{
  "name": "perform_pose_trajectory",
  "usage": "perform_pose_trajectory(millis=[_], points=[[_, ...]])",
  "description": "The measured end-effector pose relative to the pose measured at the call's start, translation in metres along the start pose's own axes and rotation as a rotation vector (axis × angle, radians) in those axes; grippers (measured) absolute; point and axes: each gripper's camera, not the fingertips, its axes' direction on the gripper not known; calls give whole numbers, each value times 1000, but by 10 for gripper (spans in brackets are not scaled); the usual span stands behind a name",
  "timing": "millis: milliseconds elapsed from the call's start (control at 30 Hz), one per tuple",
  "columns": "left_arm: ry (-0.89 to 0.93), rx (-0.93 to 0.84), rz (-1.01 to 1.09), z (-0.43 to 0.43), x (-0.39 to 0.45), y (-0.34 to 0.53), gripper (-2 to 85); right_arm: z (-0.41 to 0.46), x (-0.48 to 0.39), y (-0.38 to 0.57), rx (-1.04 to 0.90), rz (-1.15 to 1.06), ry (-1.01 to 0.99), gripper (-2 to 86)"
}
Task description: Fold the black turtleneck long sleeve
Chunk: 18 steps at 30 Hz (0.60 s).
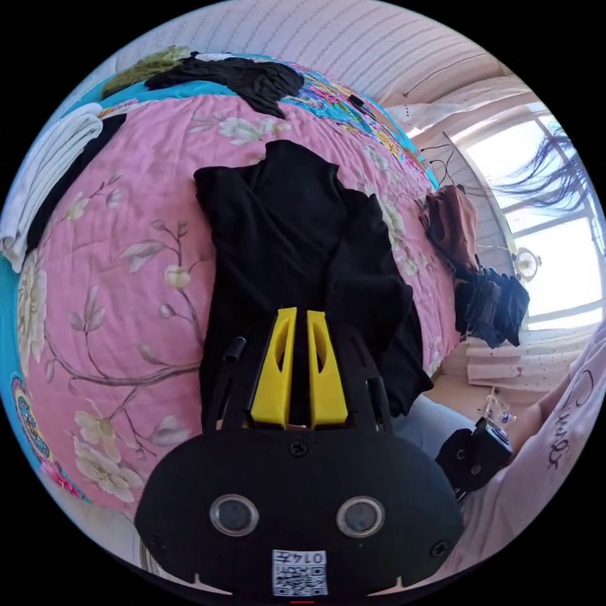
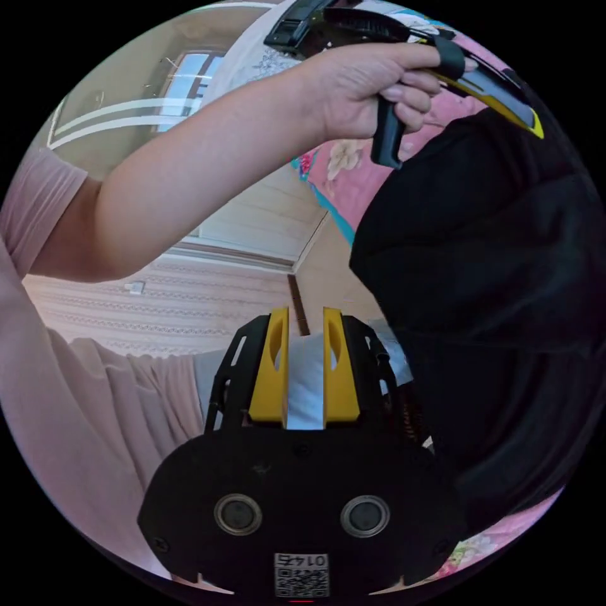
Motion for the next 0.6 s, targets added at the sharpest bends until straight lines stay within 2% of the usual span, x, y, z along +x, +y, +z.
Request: perform_pose_trajectory(millis=[67, 133, 200, 333, 400, 533, 600], points=[[-8, -38, 7, -8, -1, 13, 42, 6, -7, -3, -65, -55, -71, 79], [-27, -95, 24, -13, 3, 26, 52, -2, -6, -2, -81, -67, -46, 78], [-81, -187, 40, -13, 8, 45, 65, -25, 5, 2, -12, -8, 21, 77], [-65, -305, 16, 1, 2, 64, 64, -81, 62, 27, 262, 305, 58, 75], [-67, -374, 47, 12, -1, 68, 23, -80, 76, 26, 249, 359, 80, 75], [-139, -328, 44, -9, -5, 76, -6, -43, 96, -6, 154, 408, 57, 39], [-168, -328, 16, -24, -15, 81, -8, -35, 105, -12, 184, 465, -20, 23]])
